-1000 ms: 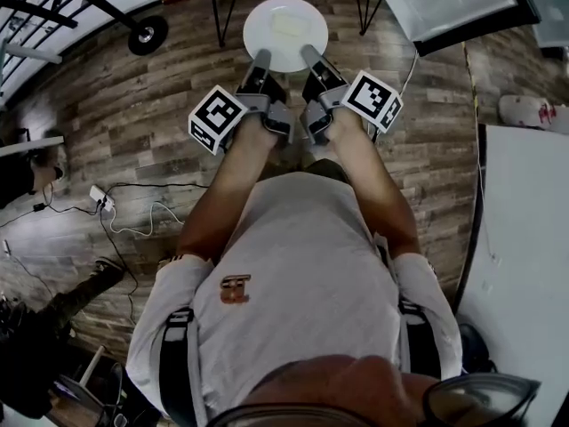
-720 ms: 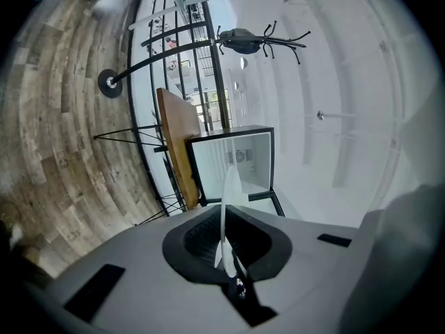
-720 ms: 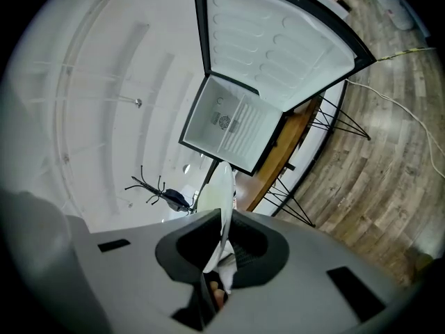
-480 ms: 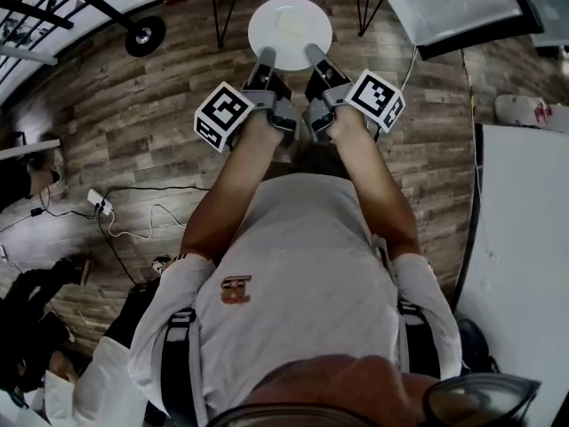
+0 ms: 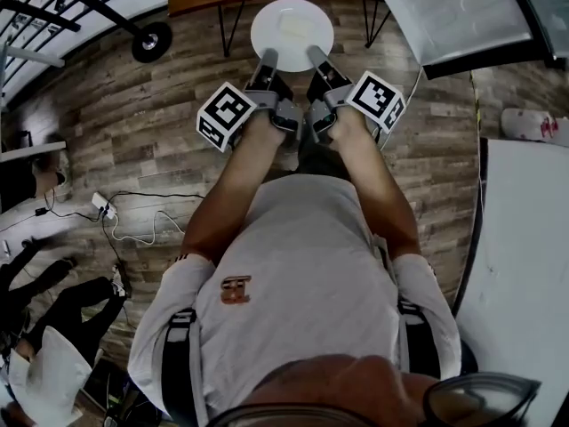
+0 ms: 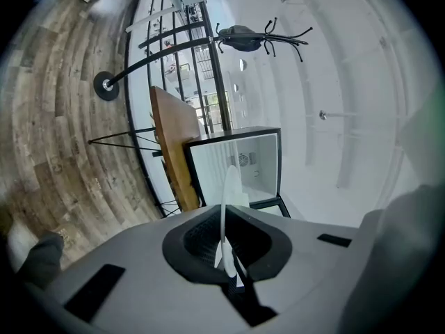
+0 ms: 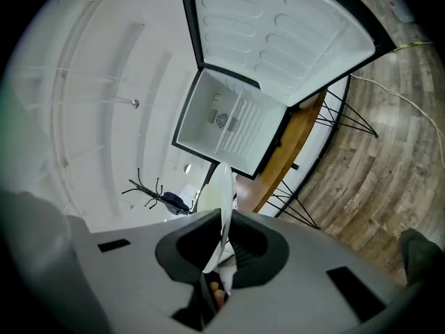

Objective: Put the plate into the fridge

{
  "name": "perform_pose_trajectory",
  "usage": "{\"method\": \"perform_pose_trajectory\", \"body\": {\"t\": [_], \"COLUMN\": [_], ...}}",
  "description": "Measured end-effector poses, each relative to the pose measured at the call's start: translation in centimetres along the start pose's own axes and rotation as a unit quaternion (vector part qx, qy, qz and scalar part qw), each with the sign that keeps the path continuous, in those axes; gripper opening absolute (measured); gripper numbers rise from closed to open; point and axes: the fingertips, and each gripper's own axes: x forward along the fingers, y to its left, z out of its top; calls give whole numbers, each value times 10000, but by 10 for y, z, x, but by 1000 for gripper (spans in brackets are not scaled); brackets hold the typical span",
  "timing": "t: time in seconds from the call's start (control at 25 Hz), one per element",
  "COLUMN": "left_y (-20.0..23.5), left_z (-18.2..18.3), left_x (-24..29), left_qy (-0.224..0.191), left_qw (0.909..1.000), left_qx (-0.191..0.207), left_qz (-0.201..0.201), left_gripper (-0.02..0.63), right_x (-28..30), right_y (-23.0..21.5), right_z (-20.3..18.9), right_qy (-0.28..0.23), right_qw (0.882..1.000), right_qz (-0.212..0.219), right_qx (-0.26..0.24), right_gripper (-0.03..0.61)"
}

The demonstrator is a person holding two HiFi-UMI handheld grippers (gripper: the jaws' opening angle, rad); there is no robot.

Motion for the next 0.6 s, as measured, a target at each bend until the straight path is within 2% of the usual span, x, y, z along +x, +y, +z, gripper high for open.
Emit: {"method": "perform_pose_trajectory", "body": {"t": [0.08, 0.16, 0.6], "left_y": [3, 0, -16], "left_z": [-4, -4, 0], "left_x": [47, 71, 62], "left_qy": [-60, -94, -222], "left_qw": [9999, 9999, 9997], "left_qx": [41, 76, 114], "left_qz": [76, 85, -83], "left_gripper": [25, 25, 25], "right_x": [22, 33, 31], "right_y": [-21, -27, -6], "right_z": [38, 59, 60], "right_qy": [81, 124, 205], "right_qw": [9999, 9999, 9993], "right_qz": [48, 92, 239], "right_qx": [58, 56, -184], "right_gripper": [54, 54, 54]}}
